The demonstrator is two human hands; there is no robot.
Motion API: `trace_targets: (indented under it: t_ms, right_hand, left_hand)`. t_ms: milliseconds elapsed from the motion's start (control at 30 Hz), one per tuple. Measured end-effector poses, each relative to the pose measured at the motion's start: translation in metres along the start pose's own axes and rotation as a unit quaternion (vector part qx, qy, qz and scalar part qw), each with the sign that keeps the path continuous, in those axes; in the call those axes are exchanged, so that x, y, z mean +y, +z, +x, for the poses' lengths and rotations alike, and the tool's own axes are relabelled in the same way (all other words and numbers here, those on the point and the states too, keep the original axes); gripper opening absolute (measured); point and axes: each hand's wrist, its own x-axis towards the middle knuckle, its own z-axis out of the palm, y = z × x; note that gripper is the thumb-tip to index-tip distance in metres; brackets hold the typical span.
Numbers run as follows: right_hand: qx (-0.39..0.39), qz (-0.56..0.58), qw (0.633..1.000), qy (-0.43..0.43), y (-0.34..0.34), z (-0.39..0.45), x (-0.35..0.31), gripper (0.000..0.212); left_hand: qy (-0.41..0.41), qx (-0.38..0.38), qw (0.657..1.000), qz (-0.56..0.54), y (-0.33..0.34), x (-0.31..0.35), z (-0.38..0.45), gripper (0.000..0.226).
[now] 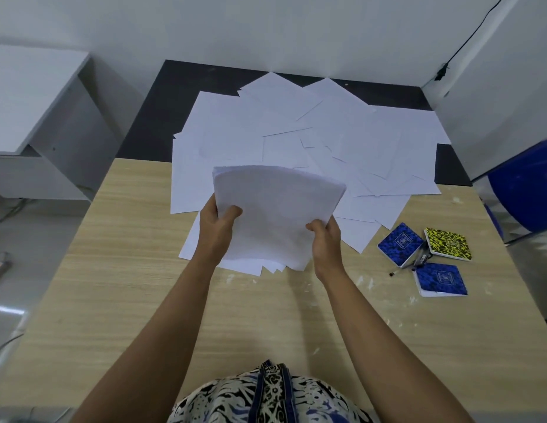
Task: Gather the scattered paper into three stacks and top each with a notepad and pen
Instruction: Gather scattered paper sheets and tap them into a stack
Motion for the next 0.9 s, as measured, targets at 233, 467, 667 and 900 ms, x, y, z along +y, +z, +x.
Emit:
trace_targets:
  t_ms: [233, 467, 667, 900]
  right_hand:
    - [-0.027, -0.124, 0.992, -0.018, 0.004, 0.003, 0.022, 0.029]
    - [-0.065, -0.242, 0.967, 0.048, 0.009, 0.018, 0.030, 0.027]
    - [-0.059, -0.307, 0.946, 0.082, 0.014, 0.027, 0.049, 0.033]
    - [0.103, -0.239, 0.960, 0.106, 0.008, 0.051, 0.057, 0.039]
  left_hand:
    - [-0.036, -0.007, 0.996, 0.085, -0.005, -0.029, 0.005, 0.032]
    - [-0.110, 0.051, 0.989, 0.084, -0.003, -0.040, 0.020, 0.038]
    - [-0.216, 0.028, 0.967, 0.132, -0.007, -0.057, 0.037, 0.037]
    - [-0.182, -0.002, 0.944, 0.274, -0.012, -0.075, 0.070, 0.050]
